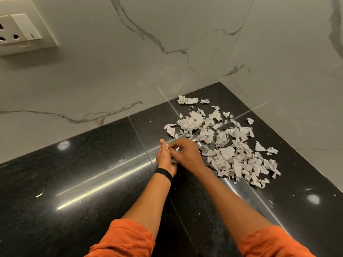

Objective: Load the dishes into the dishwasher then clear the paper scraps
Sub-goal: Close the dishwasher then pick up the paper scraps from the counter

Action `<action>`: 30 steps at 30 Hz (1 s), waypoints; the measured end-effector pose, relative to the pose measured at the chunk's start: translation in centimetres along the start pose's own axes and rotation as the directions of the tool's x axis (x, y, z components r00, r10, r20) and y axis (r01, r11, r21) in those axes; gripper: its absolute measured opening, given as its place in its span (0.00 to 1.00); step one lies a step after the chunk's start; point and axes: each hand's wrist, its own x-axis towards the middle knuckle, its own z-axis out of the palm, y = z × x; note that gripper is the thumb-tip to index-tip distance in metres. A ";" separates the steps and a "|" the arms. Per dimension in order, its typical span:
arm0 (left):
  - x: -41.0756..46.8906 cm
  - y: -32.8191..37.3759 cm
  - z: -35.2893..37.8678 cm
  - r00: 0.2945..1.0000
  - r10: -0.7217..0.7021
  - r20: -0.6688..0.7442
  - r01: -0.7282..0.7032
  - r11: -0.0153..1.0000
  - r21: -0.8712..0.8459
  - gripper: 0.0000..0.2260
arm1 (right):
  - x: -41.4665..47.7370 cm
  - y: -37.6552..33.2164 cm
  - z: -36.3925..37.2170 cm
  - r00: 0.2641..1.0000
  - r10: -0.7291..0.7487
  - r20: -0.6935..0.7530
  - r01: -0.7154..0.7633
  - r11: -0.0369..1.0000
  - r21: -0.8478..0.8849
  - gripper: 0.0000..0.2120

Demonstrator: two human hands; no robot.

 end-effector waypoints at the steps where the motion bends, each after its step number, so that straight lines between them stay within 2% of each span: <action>1: 0.0 0.1 -0.1 1.000 0.000 0.002 0.000 1.000 0.002 0.29 | 0.3 0.2 -0.1 1.000 -0.007 0.026 0.008 1.000 -0.025 0.07; 4: -0.2 0.4 -0.4 0.998 -0.044 0.044 0.046 0.998 -0.042 0.32 | 1.0 -0.4 -0.9 0.988 0.010 0.153 -0.010 1.000 0.003 0.06; 6: 0.0 0.5 -0.7 0.997 -0.050 0.061 0.055 0.995 -0.083 0.32 | 1.2 -1.3 -1.8 0.970 0.065 0.234 -0.107 0.980 0.171 0.06; 8: 0.0 0.9 -0.6 0.998 -0.048 0.033 0.051 0.993 -0.104 0.26 | 1.7 -1.5 -2.0 0.972 0.120 0.200 -0.190 0.905 0.381 0.09; 9: -0.1 1.3 -0.4 0.999 -0.047 0.026 0.050 0.992 -0.115 0.22 | 2.0 -1.2 -1.8 0.977 0.163 0.137 -0.206 0.885 0.418 0.10; 10: -0.2 1.7 -0.2 0.999 -0.043 0.014 0.045 0.991 -0.125 0.20 | 2.5 -0.7 -1.6 0.977 0.203 0.070 -0.214 0.894 0.393 0.10; 12: -0.3 2.3 -0.3 0.999 -0.039 -0.010 0.037 0.992 -0.120 0.19 | 3.4 0.5 -1.0 0.973 0.231 -0.004 -0.224 0.951 0.214 0.08; 14: -0.2 2.7 -0.6 0.999 -0.042 -0.021 0.039 0.990 -0.134 0.19 | 4.1 1.8 -0.5 0.986 0.165 0.020 -0.164 0.985 -0.052 0.12; 16: 0.0 2.7 -1.0 0.999 -0.031 -0.018 0.028 0.990 -0.139 0.19 | 4.6 2.7 0.2 0.992 0.073 0.099 -0.043 0.960 -0.276 0.14; 19: 0.3 2.6 -1.3 1.000 -0.017 -0.017 0.014 0.989 -0.149 0.20 | 4.2 2.9 1.0 0.995 0.006 0.101 0.032 0.928 -0.371 0.09; 22: 0.0 2.5 -1.4 0.999 -0.018 -0.031 0.014 0.991 -0.135 0.19 | 2.4 3.0 1.1 0.999 0.005 0.039 0.012 0.909 -0.417 0.07; 24: -0.2 2.2 -1.2 0.999 -0.016 -0.029 0.012 0.992 -0.124 0.19 | 1.0 3.1 1.0 0.997 0.065 -0.037 -0.074 0.937 -0.342 0.04; 27: -0.4 1.5 -0.8 1.000 0.020 -0.016 -0.021 0.998 -0.054 0.19 | -0.3 2.0 0.1 0.962 0.238 -0.136 -0.227 0.970 0.087 0.03; 29: -0.5 1.0 -0.7 1.000 0.027 -0.005 -0.027 0.999 -0.028 0.20 | -0.5 0.7 -0.3 0.961 0.253 -0.113 -0.208 0.928 0.308 0.03; 30: -0.6 0.9 -0.6 1.000 0.023 0.008 -0.022 0.999 -0.046 0.22 | -0.6 0.0 -0.4 0.971 0.227 -0.078 -0.186 0.916 0.357 0.03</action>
